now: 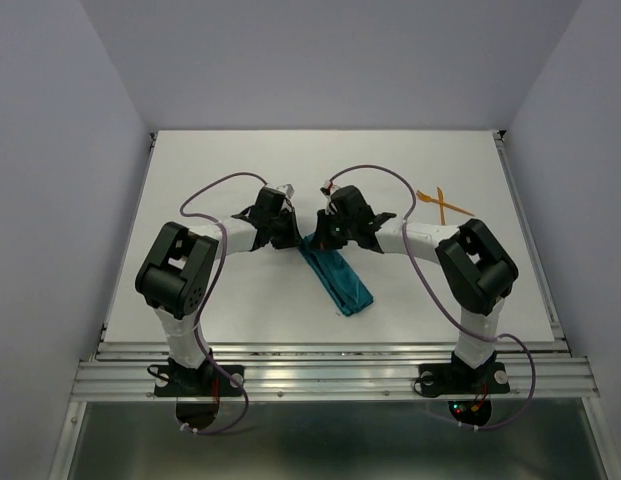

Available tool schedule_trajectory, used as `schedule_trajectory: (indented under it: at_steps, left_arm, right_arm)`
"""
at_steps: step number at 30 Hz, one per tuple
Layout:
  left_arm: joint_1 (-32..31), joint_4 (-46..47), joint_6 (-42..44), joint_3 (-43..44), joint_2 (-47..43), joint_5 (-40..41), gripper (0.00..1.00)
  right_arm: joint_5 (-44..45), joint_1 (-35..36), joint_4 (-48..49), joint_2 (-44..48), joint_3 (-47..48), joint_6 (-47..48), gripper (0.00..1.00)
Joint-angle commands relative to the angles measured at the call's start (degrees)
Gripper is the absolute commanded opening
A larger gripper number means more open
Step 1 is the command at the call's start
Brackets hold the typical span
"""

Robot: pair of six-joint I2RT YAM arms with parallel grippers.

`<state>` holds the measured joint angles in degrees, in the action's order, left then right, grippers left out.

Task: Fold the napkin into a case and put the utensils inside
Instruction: Stuff the top corner of the smaller-rectangle-folded napkin into the folded napkin.

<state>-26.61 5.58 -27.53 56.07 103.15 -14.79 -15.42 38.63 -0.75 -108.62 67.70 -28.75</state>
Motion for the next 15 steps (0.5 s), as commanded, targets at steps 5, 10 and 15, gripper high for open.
schedule_trajectory:
  at_steps: [5, 10, 15]
  left_arm:
    - [-0.37, 0.04, -0.16, 1.58, 1.26, -0.07, 0.00]
    - [-0.37, -0.49, -0.16, 1.49, 1.26, 0.20, 0.00]
    - [-0.37, -0.75, 0.02, 1.67, 1.00, 0.11, 0.00]
  right_arm:
    - [4.51, -0.84, 2.51, 4.64, -1.78, -0.51, 0.01]
    - [7.15, -0.84, 0.93, 4.56, -2.05, -0.78, 0.01]
    - [11.55, -0.84, -2.58, 4.03, -2.75, -1.22, 0.01]
